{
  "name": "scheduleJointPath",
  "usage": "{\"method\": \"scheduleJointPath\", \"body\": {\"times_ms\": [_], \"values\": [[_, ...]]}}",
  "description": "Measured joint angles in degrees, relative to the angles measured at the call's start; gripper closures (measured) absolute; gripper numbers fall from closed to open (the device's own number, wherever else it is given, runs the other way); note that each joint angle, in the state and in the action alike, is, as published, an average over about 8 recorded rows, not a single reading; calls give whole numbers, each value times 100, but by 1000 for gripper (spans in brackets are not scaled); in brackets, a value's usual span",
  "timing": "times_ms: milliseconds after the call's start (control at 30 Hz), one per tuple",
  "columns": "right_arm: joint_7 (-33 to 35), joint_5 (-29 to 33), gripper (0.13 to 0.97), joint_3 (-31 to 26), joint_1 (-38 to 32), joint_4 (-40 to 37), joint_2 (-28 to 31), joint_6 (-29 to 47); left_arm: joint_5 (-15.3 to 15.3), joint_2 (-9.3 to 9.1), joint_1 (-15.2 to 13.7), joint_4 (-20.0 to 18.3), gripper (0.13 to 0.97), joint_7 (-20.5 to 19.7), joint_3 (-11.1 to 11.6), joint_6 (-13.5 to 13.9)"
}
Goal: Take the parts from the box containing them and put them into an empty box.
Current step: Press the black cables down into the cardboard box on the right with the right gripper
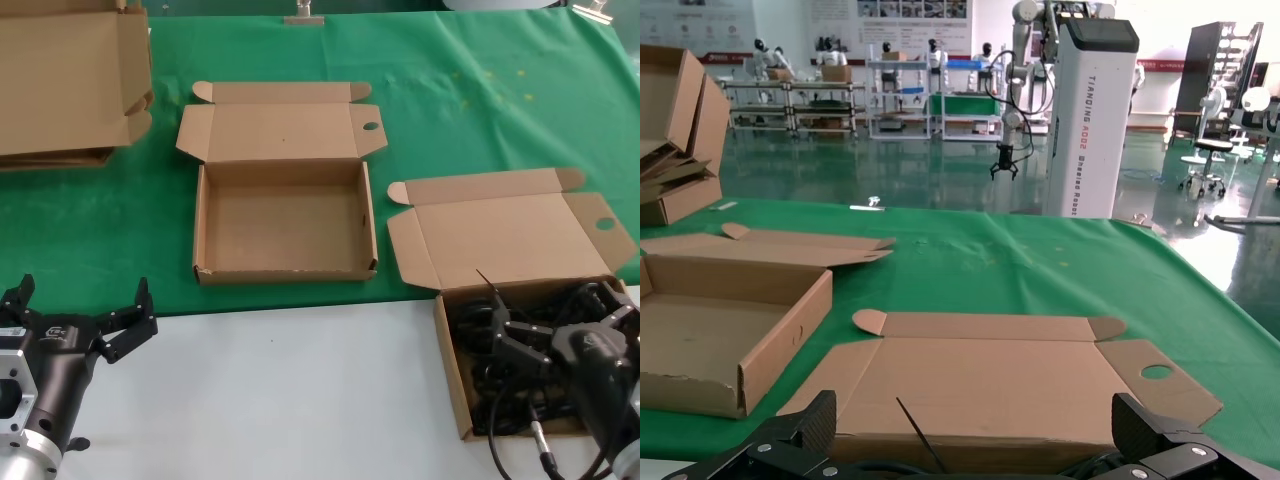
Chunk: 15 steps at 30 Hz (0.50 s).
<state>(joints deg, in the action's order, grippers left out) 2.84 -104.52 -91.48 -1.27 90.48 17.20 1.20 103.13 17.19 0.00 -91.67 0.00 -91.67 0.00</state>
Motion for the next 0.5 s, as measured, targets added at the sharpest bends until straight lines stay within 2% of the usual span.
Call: {"method": "scheduleJointPath", "body": {"times_ms": [500], "values": [[0,0,129,0,0,0,0,0,0,0,0,0,132,0,0,0]]}}
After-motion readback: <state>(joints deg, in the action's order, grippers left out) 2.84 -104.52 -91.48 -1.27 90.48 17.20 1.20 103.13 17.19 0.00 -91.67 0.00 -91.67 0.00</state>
